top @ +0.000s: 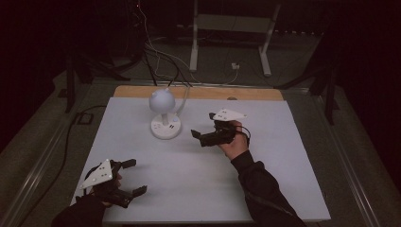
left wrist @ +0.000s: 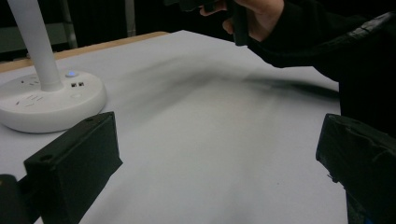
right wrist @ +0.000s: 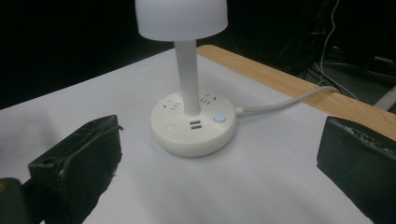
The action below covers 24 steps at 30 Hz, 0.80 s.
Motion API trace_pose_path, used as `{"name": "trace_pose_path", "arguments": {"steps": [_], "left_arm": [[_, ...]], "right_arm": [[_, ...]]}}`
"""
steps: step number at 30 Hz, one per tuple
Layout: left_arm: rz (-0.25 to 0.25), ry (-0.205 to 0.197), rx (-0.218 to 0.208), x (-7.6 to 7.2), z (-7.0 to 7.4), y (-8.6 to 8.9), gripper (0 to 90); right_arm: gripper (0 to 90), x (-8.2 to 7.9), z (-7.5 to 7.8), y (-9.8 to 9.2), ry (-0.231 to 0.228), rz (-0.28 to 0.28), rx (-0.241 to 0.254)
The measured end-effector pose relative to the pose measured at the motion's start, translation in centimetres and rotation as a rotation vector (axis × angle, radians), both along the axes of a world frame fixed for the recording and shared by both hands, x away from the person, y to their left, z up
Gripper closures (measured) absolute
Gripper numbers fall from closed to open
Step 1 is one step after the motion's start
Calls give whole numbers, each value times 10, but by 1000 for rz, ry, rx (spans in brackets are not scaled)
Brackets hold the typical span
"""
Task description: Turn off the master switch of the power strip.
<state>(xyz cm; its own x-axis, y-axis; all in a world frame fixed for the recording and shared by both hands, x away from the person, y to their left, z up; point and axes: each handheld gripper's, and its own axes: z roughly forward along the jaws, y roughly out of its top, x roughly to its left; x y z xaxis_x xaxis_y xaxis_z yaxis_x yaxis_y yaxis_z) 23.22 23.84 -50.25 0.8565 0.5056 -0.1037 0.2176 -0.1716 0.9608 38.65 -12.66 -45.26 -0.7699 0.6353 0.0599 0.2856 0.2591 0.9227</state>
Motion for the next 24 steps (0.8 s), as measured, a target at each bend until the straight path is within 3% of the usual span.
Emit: {"name": "trace_pose_path", "arguments": {"steps": [10,15,16,24], "left_arm": [[0,1,-4,0,0,1,2],[-1,2,-7,0,0,1,2],[-1,2,-7,0,0,1,2],[0,4,-11,0,0,1,2]], "right_arm": [[1,18,-7,24,34,-27,30],[1,23,-12,36,29,-27,24],[41,25,-14,41,27,-27,18],[91,35,-21,55,45,-42,17]]}}
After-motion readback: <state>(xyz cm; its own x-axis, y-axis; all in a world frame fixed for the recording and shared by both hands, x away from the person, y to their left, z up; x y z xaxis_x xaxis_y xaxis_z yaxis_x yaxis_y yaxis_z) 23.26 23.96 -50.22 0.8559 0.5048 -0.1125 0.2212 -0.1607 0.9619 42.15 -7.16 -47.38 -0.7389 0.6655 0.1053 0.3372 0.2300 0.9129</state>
